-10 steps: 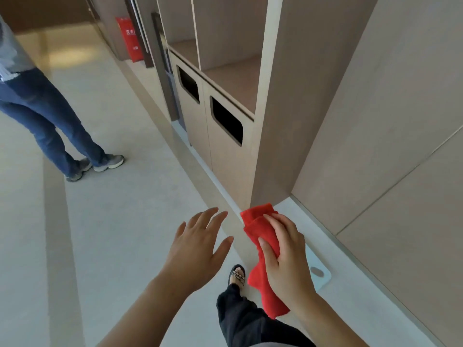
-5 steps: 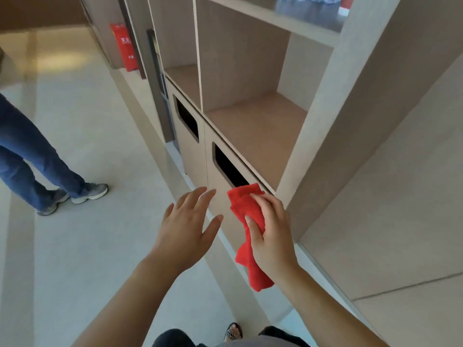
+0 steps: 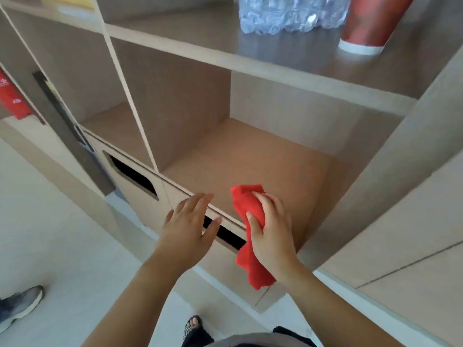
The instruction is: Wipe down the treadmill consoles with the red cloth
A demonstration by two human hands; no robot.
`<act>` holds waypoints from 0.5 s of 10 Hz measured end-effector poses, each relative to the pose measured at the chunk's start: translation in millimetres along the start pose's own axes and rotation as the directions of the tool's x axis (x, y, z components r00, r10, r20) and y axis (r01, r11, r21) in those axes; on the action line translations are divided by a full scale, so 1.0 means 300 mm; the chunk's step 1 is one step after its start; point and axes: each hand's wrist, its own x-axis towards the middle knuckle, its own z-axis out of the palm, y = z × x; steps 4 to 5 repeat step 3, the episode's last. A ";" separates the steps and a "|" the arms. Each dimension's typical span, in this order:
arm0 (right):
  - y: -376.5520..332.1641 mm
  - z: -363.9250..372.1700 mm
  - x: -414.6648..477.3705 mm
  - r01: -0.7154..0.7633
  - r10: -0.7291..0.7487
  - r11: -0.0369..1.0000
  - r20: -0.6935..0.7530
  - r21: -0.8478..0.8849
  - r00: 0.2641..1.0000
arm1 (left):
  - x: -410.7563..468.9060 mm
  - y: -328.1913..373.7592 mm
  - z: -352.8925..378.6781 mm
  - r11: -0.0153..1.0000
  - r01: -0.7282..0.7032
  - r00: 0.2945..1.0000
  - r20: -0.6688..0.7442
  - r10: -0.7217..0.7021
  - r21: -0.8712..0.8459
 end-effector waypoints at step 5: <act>-0.007 0.132 0.308 -0.306 0.282 0.940 -0.165 -0.149 0.945 | 0.332 -0.160 -0.066 0.949 -0.312 0.946 0.076 0.314 -0.042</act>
